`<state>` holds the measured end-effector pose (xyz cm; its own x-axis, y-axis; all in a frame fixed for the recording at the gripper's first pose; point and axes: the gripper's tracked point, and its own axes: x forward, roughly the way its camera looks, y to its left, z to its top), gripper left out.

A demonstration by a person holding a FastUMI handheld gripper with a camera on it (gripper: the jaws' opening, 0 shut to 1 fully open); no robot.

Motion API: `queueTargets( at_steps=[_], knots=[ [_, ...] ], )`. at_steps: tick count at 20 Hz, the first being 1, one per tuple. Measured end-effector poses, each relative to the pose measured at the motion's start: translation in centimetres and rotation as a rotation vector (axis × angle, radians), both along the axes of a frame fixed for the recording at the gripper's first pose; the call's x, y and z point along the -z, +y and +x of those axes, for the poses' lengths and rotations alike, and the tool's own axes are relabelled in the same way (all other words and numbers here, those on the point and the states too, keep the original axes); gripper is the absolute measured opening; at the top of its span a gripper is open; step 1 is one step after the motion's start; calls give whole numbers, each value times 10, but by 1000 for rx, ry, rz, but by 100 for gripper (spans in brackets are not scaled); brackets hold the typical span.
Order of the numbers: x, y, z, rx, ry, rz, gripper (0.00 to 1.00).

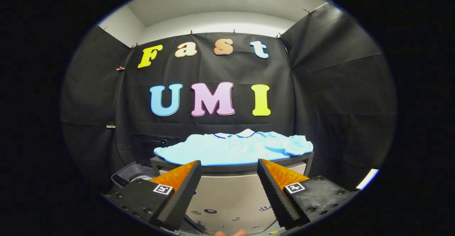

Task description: Put the clothes into the washing machine and then close the washing machine lid.

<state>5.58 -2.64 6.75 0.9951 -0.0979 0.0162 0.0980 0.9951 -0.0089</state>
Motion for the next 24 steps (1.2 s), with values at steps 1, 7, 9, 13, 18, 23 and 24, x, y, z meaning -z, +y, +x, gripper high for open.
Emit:
queueTargets(
  at_steps=[1, 7, 9, 13, 18, 23, 24],
  knots=[
    [-5, 1, 6, -3, 1, -1, 98],
    [-29, -5, 56, 23, 34, 46, 98],
    [-30, -9, 72, 23, 40, 69, 98],
    [-19, -22, 100, 58, 101, -1, 98],
    [-37, -10, 128, 9, 93, 53, 98],
    [-46, -18, 159, 34, 127, 38, 99],
    [-51, -18, 166, 29, 124, 57, 99]
  ],
)
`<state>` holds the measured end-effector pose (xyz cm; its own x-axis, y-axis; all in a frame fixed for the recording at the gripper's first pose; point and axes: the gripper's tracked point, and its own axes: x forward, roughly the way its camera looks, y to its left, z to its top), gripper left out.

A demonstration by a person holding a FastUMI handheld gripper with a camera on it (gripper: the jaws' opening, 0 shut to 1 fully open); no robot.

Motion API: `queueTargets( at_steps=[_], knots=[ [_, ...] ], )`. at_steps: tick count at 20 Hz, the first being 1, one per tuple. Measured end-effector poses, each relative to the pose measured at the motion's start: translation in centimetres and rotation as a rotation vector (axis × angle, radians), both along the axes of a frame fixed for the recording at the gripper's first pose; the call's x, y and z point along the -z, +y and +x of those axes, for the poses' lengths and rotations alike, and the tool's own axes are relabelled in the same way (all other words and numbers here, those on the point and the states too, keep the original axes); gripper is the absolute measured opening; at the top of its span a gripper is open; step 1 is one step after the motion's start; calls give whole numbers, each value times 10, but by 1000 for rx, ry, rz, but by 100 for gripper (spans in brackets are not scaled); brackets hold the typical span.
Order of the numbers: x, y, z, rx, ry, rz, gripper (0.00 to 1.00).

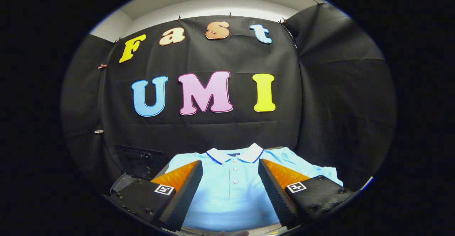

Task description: Put the clothes into the washing machine and then close the washing machine lid.

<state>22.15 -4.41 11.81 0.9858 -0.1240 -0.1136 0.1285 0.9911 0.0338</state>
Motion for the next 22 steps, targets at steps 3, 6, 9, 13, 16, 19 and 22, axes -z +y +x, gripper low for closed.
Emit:
queueTargets(
  at_steps=[3, 6, 9, 13, 16, 19, 22],
  knots=[
    [14, -7, 17, 22, 50, 73, 98],
    [37, -21, 28, 57, 150, -17, 99],
    [29, -20, 42, 52, 175, -49, 99],
    [49, -21, 57, 61, 271, 13, 99],
    [71, -27, 61, 73, 362, -2, 99],
    [81, -23, 66, 64, 403, 29, 99],
    [95, -27, 69, 80, 452, 75, 99]
  ],
)
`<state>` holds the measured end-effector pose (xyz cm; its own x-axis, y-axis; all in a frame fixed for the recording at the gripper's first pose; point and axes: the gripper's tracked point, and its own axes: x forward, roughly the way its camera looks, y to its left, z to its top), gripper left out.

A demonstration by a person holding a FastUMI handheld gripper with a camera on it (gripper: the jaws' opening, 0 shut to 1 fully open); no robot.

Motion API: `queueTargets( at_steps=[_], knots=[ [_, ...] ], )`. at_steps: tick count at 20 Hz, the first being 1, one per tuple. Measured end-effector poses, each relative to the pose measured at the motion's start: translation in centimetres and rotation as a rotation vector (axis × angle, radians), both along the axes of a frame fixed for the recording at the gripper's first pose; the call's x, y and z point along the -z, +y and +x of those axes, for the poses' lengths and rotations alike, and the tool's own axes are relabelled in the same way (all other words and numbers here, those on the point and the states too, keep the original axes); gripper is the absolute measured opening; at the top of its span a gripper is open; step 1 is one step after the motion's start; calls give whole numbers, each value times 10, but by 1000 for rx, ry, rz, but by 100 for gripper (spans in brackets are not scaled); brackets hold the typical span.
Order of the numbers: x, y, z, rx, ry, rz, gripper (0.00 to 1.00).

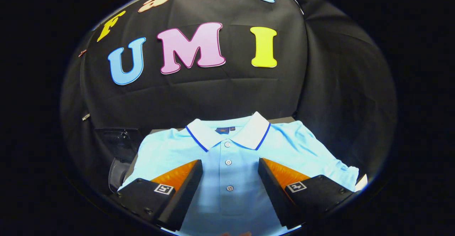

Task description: Put the clothes into the washing machine and then close the washing machine lid.

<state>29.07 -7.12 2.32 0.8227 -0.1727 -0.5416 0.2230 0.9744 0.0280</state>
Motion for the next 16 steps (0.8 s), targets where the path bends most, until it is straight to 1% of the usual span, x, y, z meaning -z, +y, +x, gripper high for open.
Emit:
queueTargets(
  at_steps=[1, 2, 3, 4, 5, 7, 10, 14, 15, 16],
  knots=[
    [4, 0, -7, 0, 36, 20, 99],
    [-1, -3, -1, 5, 3, 28, 99],
    [0, -2, -2, 9, 19, 54, 98],
    [0, -6, 1, 17, 15, 57, 98],
    [3, -6, 1, 18, 27, 60, 96],
    [7, -6, 2, 2, 55, 11, 95],
    [8, -8, 2, 9, 69, -45, 95],
    [7, -12, 2, 37, 77, -24, 94],
    [8, -15, 3, 43, 77, -24, 87],
    [7, -15, 2, 44, 76, -16, 84]
  ],
)
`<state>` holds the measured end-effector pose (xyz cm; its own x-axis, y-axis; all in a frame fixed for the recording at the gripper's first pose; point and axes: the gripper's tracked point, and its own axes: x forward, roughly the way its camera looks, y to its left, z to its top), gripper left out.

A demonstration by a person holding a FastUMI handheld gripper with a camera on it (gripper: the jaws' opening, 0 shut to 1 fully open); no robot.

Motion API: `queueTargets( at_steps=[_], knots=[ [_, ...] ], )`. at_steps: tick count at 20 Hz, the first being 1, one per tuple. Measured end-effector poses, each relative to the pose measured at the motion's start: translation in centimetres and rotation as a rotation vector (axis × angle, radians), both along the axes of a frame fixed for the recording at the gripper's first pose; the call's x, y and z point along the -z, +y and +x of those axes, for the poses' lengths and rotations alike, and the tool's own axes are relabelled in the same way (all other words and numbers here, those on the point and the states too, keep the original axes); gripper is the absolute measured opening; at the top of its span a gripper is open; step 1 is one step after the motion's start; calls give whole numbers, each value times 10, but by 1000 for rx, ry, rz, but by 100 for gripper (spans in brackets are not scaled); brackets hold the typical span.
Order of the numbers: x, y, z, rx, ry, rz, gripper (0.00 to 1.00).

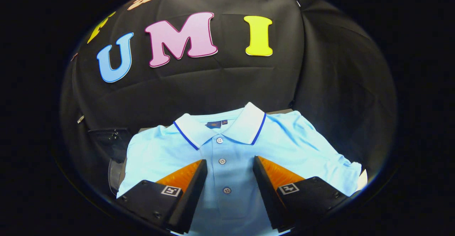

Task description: Put the clothes into the washing machine and then close the washing machine lid.

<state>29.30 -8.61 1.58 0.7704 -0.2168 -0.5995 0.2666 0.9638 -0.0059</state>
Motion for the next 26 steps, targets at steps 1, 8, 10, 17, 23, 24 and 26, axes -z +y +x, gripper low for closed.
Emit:
queueTargets(
  at_steps=[1, 8, 10, 17, 23, 24, 26],
  knots=[
    [0, -1, 0, 4, 1, 1, 81],
    [1, 0, 1, 4, 14, 20, 67],
    [2, 0, 0, 4, 22, 18, 67],
    [4, 7, 2, -27, 73, 8, 31],
    [3, 7, 1, 7, 64, 11, 26],
    [2, 6, 2, 14, 54, 14, 21],
    [-2, 7, 1, -17, 40, -8, 10]
  ],
)
